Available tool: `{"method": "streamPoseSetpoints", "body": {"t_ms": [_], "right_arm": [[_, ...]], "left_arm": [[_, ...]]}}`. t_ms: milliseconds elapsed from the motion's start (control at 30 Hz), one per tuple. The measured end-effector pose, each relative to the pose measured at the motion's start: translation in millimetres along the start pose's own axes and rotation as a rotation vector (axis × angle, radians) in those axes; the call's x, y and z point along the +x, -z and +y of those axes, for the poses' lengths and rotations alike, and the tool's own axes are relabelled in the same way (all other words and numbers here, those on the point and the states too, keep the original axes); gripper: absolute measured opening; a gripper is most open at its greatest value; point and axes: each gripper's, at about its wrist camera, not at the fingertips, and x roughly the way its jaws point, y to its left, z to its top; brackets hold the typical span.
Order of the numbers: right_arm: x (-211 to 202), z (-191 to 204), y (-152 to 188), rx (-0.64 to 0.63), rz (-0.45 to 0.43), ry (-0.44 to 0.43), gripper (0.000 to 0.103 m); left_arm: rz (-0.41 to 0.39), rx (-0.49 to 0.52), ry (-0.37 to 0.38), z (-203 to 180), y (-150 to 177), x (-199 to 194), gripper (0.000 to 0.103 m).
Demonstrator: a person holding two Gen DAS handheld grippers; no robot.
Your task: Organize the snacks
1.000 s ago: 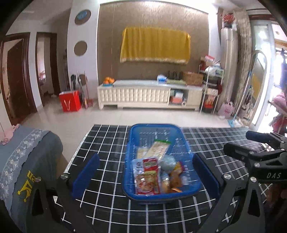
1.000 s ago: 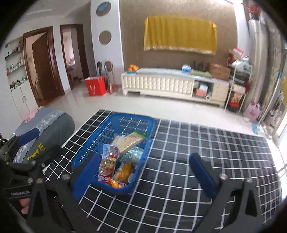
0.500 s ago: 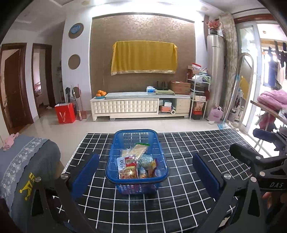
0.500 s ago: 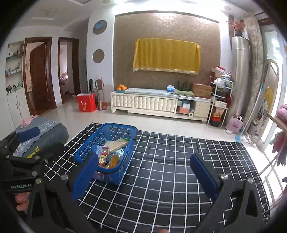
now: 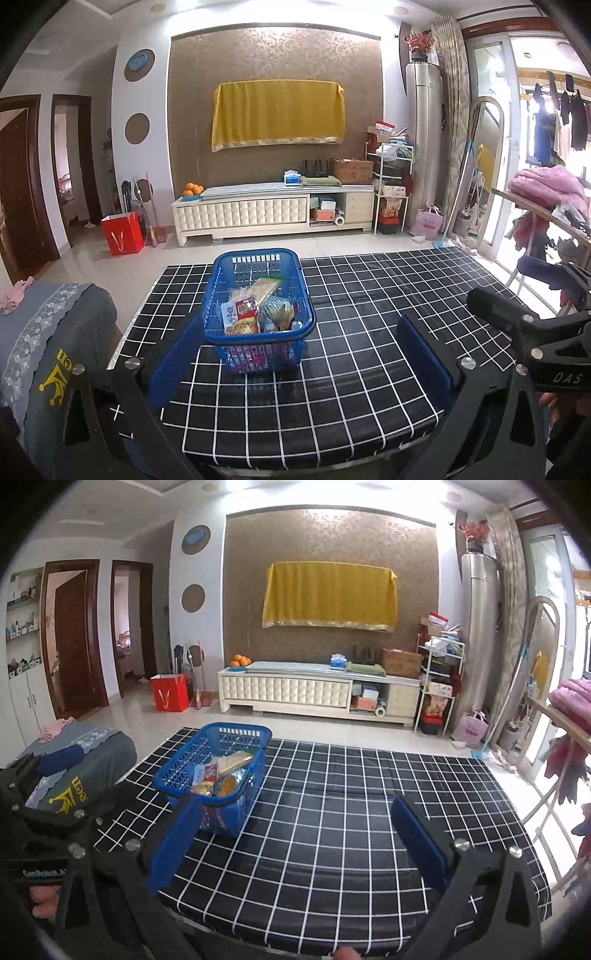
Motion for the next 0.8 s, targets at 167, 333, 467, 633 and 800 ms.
{"method": "streamPoseSetpoints", "body": {"t_ms": [167,333,467,633,800], "right_arm": [[-5,-1,6,0.016,0.001,0.006,0.103],[-9,1,7,0.012,-0.003,0.005,0.103],[-9,1,8,0.008,-0.005,0.001,0.103],[-10,1,9,0.016,-0.002,-0.01,0.103],[-10,2,11,0.02,-0.002,-0.006,0.103]], "left_arm": [[-0.007,0.018,-0.005,-5,0,-6,0.103],[-0.008,0.008,-0.002,-4,3,-10,0.103],[-0.014,0.014,-0.015,-3,4,-12,0.103],[-0.009,0.003,-0.003,-2,5,-12,0.103],[0.004,-0.004,0.005,-2,6,-10,0.103]]}}
